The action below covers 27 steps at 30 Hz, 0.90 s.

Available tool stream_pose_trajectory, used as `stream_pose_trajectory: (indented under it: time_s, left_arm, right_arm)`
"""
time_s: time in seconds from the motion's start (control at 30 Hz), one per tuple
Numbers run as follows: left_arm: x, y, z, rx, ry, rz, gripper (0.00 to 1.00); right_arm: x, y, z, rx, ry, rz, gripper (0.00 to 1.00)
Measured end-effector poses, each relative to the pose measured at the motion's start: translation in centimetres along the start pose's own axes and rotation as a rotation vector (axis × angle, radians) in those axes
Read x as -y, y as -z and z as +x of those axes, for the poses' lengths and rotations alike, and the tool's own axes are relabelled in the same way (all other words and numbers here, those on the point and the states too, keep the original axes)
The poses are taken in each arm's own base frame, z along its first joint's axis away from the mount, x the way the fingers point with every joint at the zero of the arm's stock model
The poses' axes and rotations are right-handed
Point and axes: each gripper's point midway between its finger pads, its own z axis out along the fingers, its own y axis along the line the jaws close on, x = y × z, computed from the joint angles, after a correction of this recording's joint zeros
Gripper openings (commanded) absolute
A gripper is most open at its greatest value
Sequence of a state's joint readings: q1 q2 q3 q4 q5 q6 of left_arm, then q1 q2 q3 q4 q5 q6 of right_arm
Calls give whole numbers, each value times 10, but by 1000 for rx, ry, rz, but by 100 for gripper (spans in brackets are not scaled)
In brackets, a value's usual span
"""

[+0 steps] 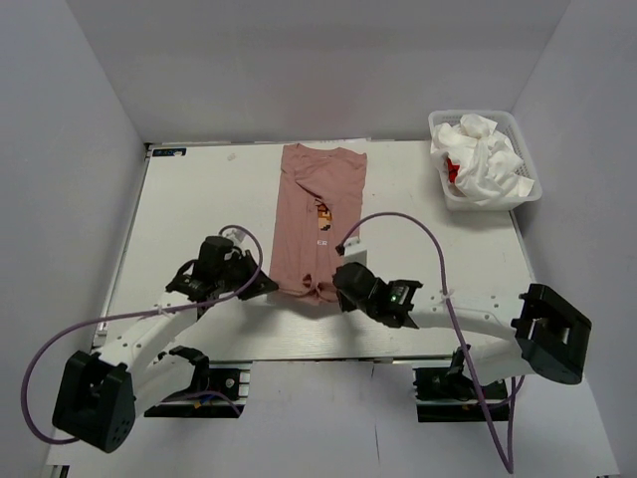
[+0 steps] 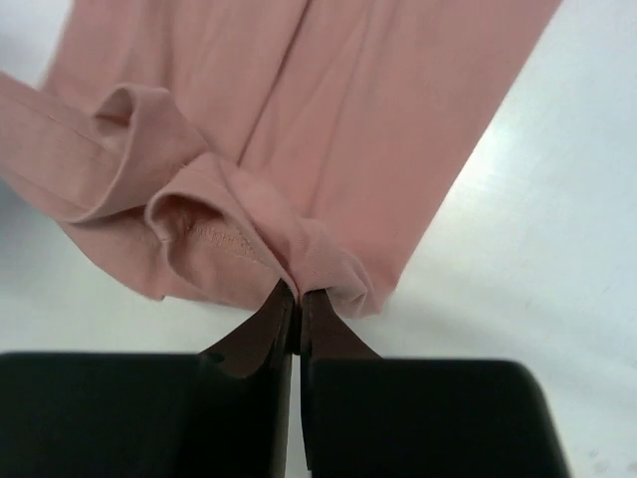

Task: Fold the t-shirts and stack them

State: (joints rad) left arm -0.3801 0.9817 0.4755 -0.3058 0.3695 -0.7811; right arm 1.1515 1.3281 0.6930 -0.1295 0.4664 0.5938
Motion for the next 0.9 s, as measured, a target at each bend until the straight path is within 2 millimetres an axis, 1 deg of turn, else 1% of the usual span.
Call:
stream_pose_trajectory:
  time_s: [0.1,0.23,0.33,0.4,0.43,0.53,0.7,0.8,0.9]
  left_arm:
    - [12,-9,-29,46,-17,-16,0]
    - [45,-21,-84,145,-70,10,0]
    - [61,-32,-111,187,-100,22,0]
    - [63,-42,-123,195,-110,13,0]
    - [64,-50,-132,199,-113,2,0]
    - [62,-64,-142,193,-117,-17,0]
    - [63,-84,-167,210,-117,-41,0]
    - [64,-94,-182,228,-122,-46,0]
    - [65,-106,-198,242,-128,-53,0]
  right_arm:
    - [11,-9,-37,77,-43,60,0]
    - [29,-21,-79,154,-70,129,0]
    - [41,-31,-103,182,-70,174,0]
    - [47,-39,-116,196,-67,195,0]
    - [51,-43,-122,200,-63,206,0]
    - [63,-57,-136,205,-57,235,0]
    - [85,-81,-150,197,-48,283,0]
    - [98,-91,-156,192,-49,305,0]
    - [110,-100,-169,202,-56,314,0]
